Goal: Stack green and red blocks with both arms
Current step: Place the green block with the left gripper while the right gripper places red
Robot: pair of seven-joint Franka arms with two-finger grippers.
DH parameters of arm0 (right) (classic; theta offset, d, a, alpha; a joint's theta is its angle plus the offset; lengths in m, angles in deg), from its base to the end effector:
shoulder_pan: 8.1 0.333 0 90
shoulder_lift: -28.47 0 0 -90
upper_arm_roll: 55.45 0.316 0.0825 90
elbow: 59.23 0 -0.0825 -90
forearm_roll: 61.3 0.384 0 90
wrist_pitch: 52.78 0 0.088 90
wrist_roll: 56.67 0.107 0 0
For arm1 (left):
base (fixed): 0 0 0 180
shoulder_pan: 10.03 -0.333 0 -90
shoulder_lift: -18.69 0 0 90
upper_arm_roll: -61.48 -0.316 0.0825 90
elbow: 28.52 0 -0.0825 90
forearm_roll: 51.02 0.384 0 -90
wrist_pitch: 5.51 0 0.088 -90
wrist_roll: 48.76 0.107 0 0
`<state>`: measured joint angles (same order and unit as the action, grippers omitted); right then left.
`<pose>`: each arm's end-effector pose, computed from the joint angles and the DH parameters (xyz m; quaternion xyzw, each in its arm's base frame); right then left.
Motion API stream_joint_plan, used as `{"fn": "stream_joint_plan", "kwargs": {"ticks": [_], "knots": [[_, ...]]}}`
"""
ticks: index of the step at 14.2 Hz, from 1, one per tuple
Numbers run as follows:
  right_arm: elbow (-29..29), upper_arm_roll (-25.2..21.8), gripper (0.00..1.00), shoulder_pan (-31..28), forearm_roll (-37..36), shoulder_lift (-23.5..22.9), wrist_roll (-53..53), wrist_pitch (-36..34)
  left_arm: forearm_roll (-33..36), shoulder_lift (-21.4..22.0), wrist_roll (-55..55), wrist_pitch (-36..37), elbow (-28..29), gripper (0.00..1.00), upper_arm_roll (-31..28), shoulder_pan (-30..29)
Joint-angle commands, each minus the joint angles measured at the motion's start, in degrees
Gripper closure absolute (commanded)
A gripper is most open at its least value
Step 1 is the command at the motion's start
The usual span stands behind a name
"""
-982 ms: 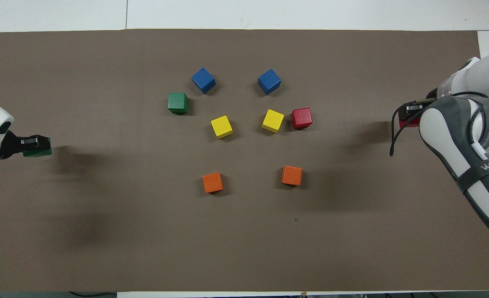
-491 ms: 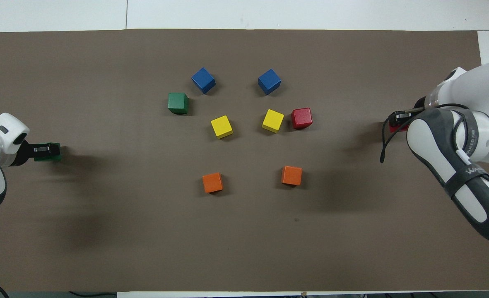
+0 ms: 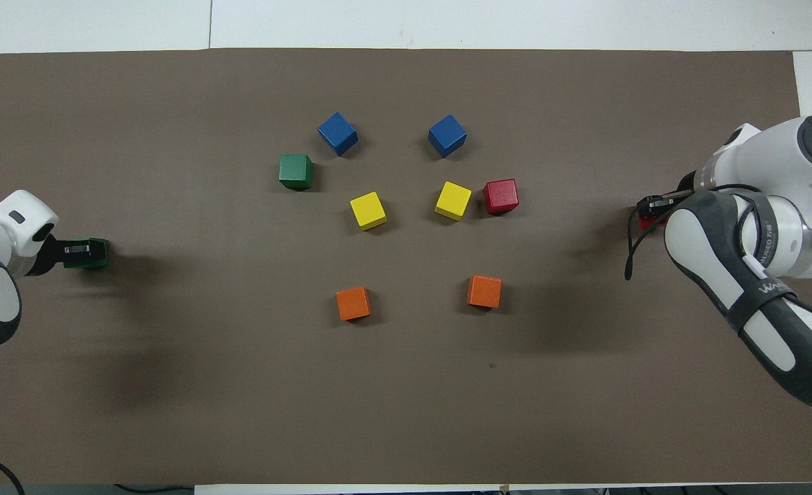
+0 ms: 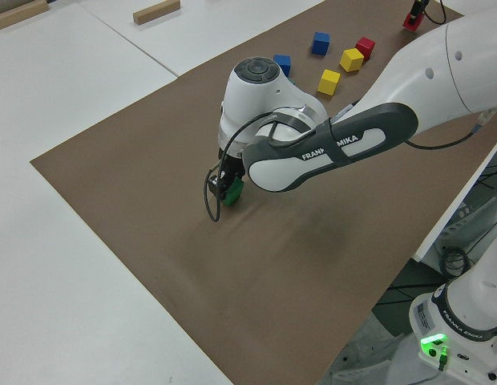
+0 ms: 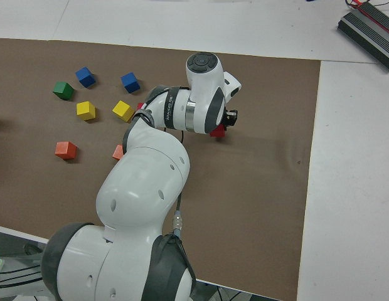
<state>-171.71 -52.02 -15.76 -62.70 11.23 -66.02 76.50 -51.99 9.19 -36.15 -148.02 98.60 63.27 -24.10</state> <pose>0.6059 -0.0469 0.3211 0.9987 0.0511 -0.0036 0.0001 0.5430 0.1184 0.3113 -0.9986 -0.0039 -0.0519 0.0032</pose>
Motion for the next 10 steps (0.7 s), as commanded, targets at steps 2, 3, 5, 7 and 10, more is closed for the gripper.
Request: {"fn": "stream_joint_plan", "kwargs": {"ticks": [2,3,5,7,10], "knots": [[-1.8,0.2,1.0,-0.2,0.4,0.1,-2.0,1.7,-0.9,-1.0,3.2,-2.0,0.7,1.0,0.5,-0.8],[-1.8,0.2,1.0,-0.2,0.3,-0.2,-1.9,1.9,-0.9,-1.2,3.3,-1.9,0.6,1.0,0.5,-0.7],[-2.0,0.2,1.0,-0.2,0.2,-0.5,-1.9,3.1,-0.9,-1.3,3.5,-1.4,0.1,0.19,0.4,-0.1],[-2.1,0.2,1.0,-0.2,0.2,-0.4,-1.7,3.1,-0.8,-1.3,4.1,-0.8,-0.5,0.0,0.5,0.0],[-2.7,0.2,0.0,-0.2,0.1,-0.5,-1.8,3.3,-0.8,-1.4,5.4,7.7,-6.2,0.0,0.5,0.5]]}}
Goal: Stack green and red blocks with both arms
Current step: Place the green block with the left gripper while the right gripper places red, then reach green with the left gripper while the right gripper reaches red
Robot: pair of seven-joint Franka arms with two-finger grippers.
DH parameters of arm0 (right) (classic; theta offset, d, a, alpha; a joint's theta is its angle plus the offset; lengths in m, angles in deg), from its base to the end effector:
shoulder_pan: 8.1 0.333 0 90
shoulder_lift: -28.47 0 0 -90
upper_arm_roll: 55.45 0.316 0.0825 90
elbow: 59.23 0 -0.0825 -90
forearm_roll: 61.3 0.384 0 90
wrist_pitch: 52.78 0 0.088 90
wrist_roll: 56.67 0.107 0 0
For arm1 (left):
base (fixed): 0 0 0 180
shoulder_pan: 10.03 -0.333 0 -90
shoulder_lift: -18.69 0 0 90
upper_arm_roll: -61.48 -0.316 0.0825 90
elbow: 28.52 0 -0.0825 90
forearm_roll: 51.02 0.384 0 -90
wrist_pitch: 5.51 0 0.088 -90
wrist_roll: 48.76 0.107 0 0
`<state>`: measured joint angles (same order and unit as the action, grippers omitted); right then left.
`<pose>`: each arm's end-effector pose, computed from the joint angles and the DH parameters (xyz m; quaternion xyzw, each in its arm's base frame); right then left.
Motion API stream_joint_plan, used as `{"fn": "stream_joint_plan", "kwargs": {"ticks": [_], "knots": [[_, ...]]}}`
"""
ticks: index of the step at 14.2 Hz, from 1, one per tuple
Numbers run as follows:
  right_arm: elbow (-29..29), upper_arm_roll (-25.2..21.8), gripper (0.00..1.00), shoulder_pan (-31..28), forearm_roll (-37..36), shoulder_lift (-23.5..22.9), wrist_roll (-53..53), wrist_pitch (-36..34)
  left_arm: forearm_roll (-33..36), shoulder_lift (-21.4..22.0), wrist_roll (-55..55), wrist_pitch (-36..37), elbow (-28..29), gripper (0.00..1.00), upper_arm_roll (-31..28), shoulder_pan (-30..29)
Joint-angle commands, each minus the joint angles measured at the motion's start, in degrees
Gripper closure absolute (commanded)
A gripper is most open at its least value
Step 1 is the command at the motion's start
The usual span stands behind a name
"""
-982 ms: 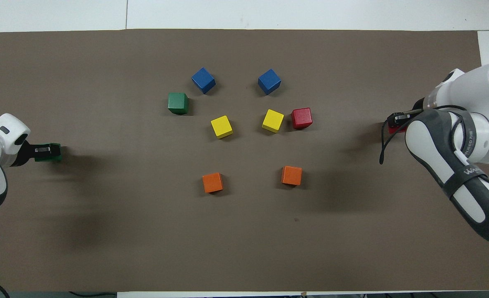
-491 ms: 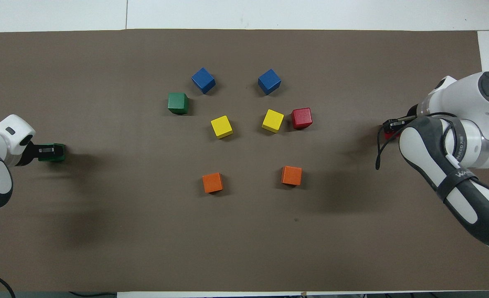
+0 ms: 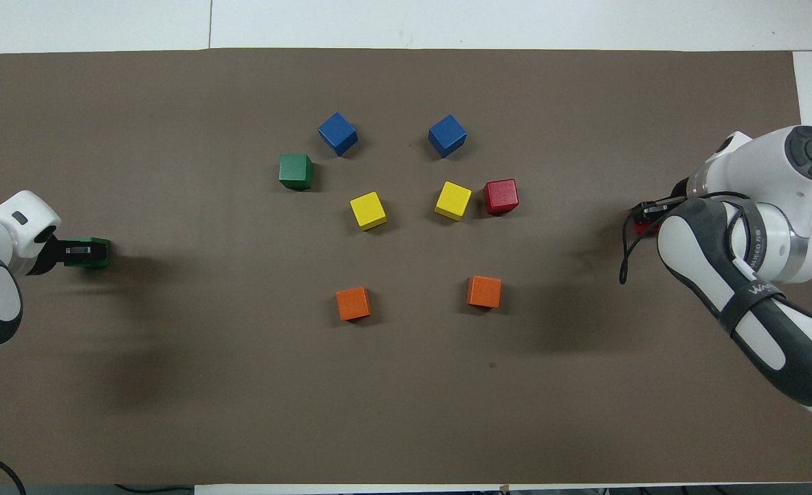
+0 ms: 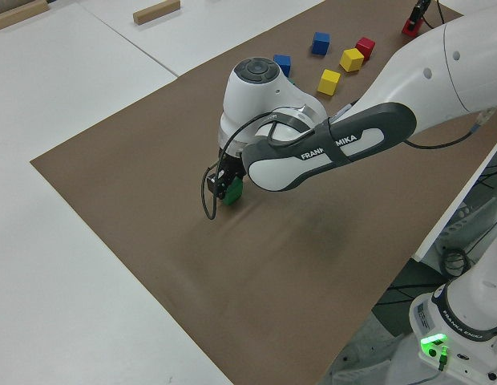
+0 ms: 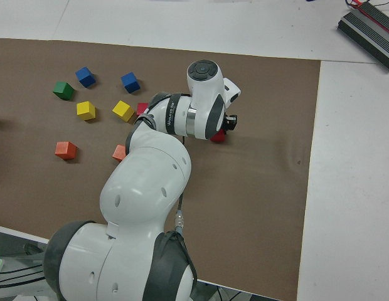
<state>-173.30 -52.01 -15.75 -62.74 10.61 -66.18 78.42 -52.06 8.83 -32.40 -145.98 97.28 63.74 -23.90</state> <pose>0.6011 -0.0461 0.3055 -0.9986 -0.0532 0.0060 0.0005 0.5480 0.1128 0.3141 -0.9985 0.0342 -0.0430 0.0010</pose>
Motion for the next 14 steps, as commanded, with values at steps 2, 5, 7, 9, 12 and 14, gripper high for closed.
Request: {"fn": "stream_joint_plan", "kwargs": {"ticks": [2,5,7,9,12,14], "knots": [[0.1,0.2,0.0,-0.3,-0.1,0.1,-1.7,0.3,-0.7,-1.0,1.6,11.2,-9.1,0.0,0.0,0.3],[5.6,0.2,0.0,1.7,-0.1,2.7,-1.0,-7.7,-1.1,-0.9,-0.1,20.8,-17.1,0.0,0.1,2.7],[12.2,0.3,0.0,3.9,-0.2,3.3,1.8,-15.0,-1.8,-1.0,-7.0,24.2,-20.9,0.0,0.1,5.2],[23.3,0.3,0.0,8.5,-1.8,0.7,12.3,-25.4,-1.9,-1.3,-13.2,25.0,-23.7,0.0,0.1,9.2],[28.8,0.5,0.0,14.5,-3.9,-2.0,23.6,-26.8,-2.7,-3.7,-18.3,25.0,-28.4,0.0,0.2,14.8],[29.3,0.6,0.0,17.8,-3.7,-4.5,29.3,-23.9,-6.1,-4.5,-18.8,24.5,-29.5,0.0,0.1,18.8]]}}
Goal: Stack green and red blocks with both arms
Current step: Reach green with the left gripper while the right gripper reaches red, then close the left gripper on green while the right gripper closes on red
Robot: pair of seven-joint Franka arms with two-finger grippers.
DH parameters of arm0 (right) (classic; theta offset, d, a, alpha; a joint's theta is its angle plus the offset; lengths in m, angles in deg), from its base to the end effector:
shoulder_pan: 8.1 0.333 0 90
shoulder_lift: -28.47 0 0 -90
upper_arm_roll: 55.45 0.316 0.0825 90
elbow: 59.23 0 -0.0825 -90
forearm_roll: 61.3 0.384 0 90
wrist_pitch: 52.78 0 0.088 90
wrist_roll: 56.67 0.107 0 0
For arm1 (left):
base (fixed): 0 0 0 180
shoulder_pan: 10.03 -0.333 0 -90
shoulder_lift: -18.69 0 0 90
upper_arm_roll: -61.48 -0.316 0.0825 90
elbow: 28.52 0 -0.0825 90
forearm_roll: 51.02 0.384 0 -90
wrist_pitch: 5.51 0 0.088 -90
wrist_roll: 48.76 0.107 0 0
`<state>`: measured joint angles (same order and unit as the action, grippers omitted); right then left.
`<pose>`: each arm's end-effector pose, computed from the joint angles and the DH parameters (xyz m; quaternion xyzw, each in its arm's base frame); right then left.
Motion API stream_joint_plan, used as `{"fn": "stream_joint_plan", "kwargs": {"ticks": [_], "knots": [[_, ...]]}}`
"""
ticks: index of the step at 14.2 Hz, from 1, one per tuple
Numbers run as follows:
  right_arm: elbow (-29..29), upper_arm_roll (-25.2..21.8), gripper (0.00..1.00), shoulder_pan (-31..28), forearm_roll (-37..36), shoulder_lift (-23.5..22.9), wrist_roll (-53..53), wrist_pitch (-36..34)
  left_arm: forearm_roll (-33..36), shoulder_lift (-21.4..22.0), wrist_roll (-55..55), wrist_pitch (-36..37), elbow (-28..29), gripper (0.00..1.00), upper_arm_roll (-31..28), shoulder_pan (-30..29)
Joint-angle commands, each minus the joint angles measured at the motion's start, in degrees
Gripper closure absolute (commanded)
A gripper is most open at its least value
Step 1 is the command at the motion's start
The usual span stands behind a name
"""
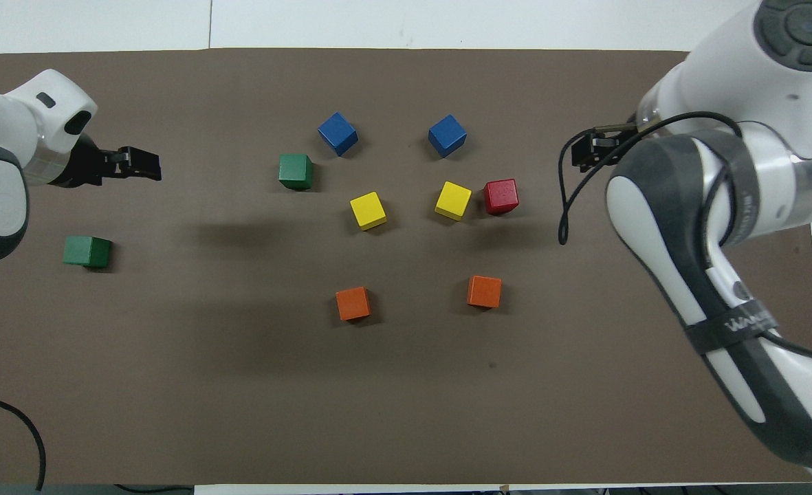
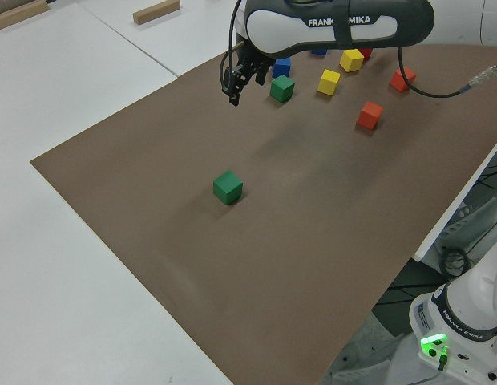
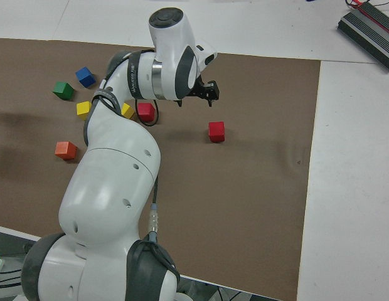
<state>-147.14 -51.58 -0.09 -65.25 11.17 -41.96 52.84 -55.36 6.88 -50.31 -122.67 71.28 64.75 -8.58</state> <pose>0.6418 0.1243 0.4831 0.9996 -0.0171 0.0092 0.0217 0.6285 -0.0538 0.4631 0.9979 -0.0111 0.0462 0.0429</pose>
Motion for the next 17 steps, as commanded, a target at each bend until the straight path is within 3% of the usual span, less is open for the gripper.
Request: {"fn": "stream_joint_plan", "kwargs": {"ticks": [1,3,6,12,17], "knots": [[4.0,0.2,0.0,4.5,-1.1,-7.1,7.8,2.0,-3.5,-3.2,-2.6,0.5,-3.6,0.0,-0.9,5.7],[9.0,0.2,0.0,8.1,-1.1,-12.3,12.1,2.9,-3.6,-5.4,-4.8,-1.8,-4.8,0.0,-0.9,9.4],[10.2,0.3,0.01,8.4,-1.1,-16.0,11.4,9.0,-3.0,-10.2,-7.9,-6.0,-5.7,0.0,-1.2,14.6],[9.3,0.4,0.01,7.7,-0.6,-16.4,7.5,12.4,-0.8,-16.7,-9.7,-10.8,-7.7,0.0,-1.4,18.1],[4.0,0.4,0.01,7.8,0.4,-15.2,6.0,15.2,2.6,-18.5,-10.0,-13.3,-7.5,0.0,-1.5,18.1]]}}
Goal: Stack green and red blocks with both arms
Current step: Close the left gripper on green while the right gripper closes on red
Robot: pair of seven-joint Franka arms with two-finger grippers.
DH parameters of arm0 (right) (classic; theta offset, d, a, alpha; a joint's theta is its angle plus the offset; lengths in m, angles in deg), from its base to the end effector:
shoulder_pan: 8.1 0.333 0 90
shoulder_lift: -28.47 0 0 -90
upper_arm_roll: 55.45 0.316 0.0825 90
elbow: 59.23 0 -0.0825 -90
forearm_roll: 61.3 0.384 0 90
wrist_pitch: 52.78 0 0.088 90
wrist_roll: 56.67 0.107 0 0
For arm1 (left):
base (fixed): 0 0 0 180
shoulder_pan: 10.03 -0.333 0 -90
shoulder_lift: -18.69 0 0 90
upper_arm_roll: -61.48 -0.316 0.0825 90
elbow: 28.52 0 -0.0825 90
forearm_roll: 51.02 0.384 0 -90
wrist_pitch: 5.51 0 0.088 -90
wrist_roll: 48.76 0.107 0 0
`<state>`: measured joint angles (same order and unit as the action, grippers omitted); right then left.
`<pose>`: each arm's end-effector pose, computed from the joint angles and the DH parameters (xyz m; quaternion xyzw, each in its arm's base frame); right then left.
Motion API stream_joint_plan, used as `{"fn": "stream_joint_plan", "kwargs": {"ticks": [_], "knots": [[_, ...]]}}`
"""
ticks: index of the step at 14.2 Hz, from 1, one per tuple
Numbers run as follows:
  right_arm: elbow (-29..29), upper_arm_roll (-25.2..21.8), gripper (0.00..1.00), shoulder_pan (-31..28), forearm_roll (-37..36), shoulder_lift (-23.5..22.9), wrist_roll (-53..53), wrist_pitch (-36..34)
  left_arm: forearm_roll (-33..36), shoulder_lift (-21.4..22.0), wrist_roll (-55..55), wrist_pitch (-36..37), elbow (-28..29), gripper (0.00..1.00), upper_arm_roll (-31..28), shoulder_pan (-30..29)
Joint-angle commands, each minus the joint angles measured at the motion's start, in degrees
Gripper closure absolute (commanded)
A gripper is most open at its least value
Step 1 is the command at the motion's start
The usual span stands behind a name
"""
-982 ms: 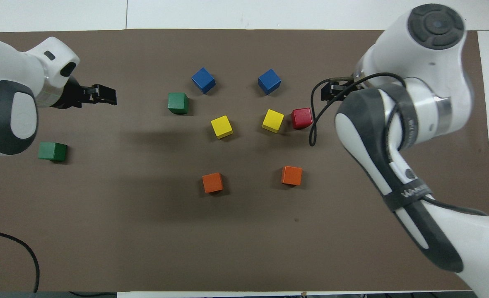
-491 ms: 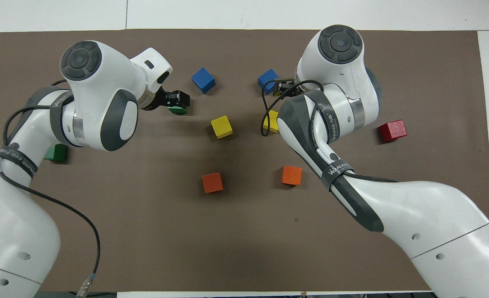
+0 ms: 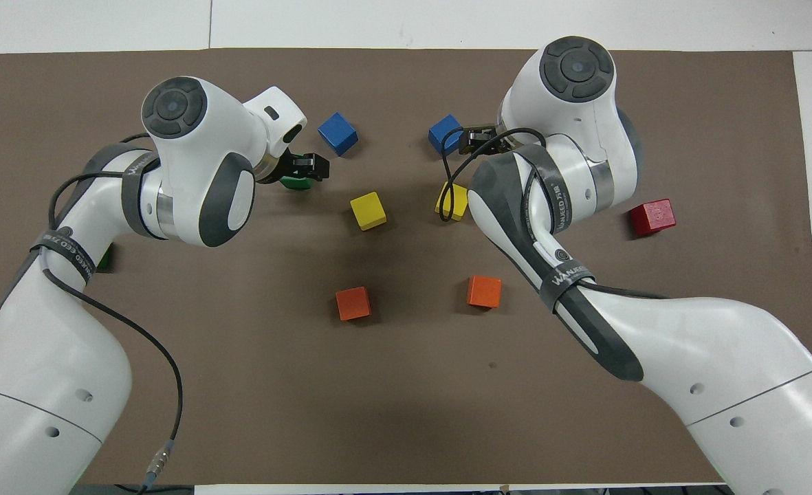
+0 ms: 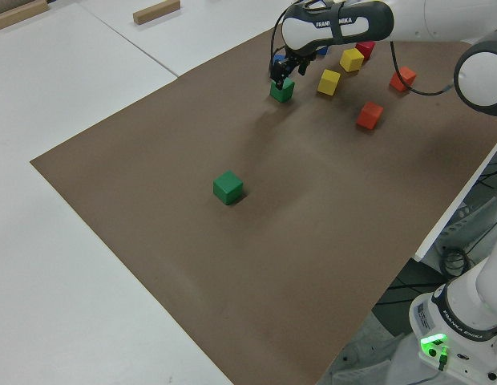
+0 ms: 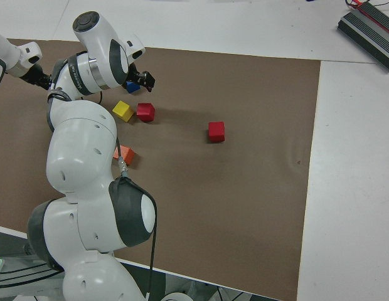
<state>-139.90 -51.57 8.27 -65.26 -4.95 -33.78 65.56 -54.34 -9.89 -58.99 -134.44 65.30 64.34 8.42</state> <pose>0.6826 0.2379 0.3704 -0.9991 0.0141 -0.0398 0.0022 0.6454 -0.2488 0.3391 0.9949 -0.0758 0.0454 0.0495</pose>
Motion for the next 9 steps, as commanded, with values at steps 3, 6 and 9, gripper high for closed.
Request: {"fn": "stream_joint_plan", "kwargs": {"ticks": [3,6,9], "knots": [[-6.3,0.4,0.0,-1.4,0.4,2.2,-3.6,2.6,3.1,-1.8,-3.2,-4.7,-1.1,0.0,-1.8,1.1],[-11.5,0.4,0.0,-1.7,0.4,4.3,-4.5,4.5,3.1,-2.2,-3.3,-5.8,-1.0,0.0,-1.8,1.0],[-15.0,0.4,0.0,-1.6,0.4,5.2,-4.4,8.4,3.1,-2.2,-5.3,-8.9,0.7,0.0,-1.8,1.0]]}}
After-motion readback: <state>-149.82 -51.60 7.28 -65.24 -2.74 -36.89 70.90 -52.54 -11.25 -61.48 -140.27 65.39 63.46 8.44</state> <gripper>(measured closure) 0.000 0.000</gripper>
